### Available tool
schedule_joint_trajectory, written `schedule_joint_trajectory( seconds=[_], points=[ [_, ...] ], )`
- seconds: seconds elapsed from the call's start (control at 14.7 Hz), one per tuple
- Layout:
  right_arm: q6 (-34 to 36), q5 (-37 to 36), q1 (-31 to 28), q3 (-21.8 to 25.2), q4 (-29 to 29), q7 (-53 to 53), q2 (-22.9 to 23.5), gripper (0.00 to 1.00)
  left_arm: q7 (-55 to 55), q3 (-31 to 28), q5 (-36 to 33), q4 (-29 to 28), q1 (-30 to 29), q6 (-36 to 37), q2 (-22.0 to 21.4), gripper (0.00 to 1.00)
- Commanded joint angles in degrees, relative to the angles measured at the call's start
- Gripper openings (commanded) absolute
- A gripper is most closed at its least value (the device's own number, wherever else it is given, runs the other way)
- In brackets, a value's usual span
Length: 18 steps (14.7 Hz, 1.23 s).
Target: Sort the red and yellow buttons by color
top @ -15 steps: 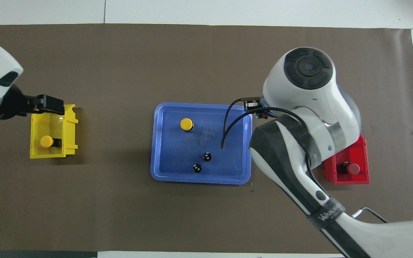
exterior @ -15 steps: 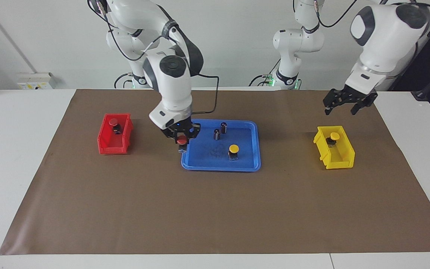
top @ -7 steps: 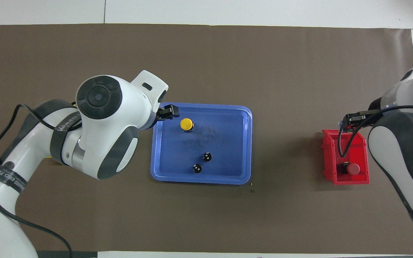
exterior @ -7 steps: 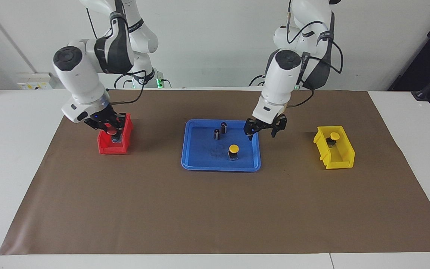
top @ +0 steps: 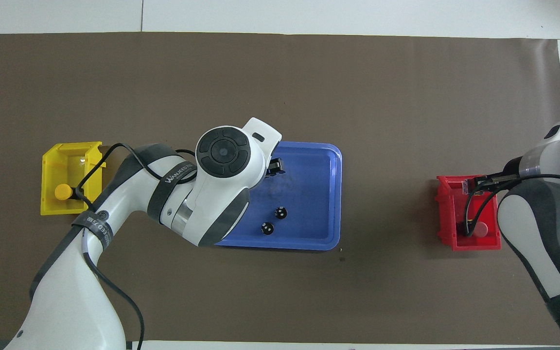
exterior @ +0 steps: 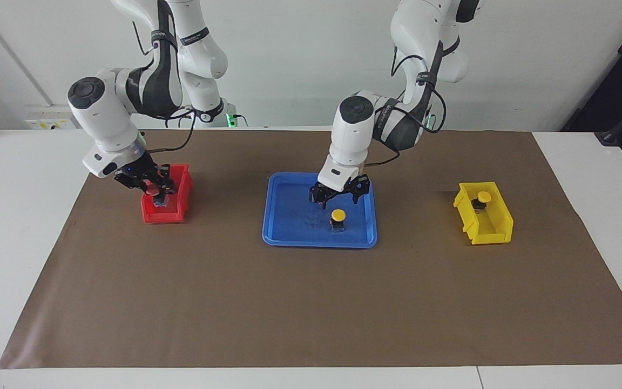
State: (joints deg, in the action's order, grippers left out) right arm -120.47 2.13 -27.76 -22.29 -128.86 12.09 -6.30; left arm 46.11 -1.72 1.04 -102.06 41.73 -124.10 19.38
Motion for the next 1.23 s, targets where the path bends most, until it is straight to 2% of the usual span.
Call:
schedule_joint_trajectory(
  seconds=[0.0,0.34,0.48,0.82,0.89,0.95,1.02,1.09,1.16],
  points=[
    [-1.8,1.7,-1.5,-0.1,-3.8,2.5,-2.2,0.23,0.7,-1.4,-1.2,3.2,0.6,-0.2,3.0,0.95],
    [-6.3,1.7,-1.2,-0.2,-7.6,2.3,-2.3,0.23,0.6,-1.6,-1.7,3.3,-0.1,0.6,3.0,0.81],
    [-9.7,1.7,-1.1,-0.2,-9.4,2.4,-2.1,0.23,0.6,-1.6,-1.9,3.3,-0.2,1.7,3.0,0.71],
    [-12.0,1.7,-1.1,-0.2,-10.7,2.3,-0.2,0.26,0.6,-1.6,-1.9,3.3,-0.2,5.1,1.9,0.61],
    [-12.4,1.7,-1.0,-0.2,-10.8,2.4,-0.2,0.35,0.6,-1.6,-1.9,3.3,-0.2,4.9,1.9,0.59],
    [-12.3,1.7,-1.0,-0.2,-10.7,2.4,-0.2,0.5,0.8,-1.6,-1.9,3.2,-0.2,4.4,1.9,0.55],
    [-12.2,1.7,-1.0,-0.2,-10.5,2.6,-0.1,0.54,0.9,-1.6,-1.7,3.2,-0.2,4.2,1.9,0.48],
    [-11.8,1.7,-1.1,-0.2,-9.9,2.6,0.0,0.61,1.0,-1.6,-1.4,3.2,-0.1,4.1,1.9,0.39],
    [-10.8,1.7,-1.1,-0.2,-8.8,2.6,0.2,0.69,1.0,-1.5,-1.3,3.3,-0.1,4.1,1.9,0.21]
  ],
)
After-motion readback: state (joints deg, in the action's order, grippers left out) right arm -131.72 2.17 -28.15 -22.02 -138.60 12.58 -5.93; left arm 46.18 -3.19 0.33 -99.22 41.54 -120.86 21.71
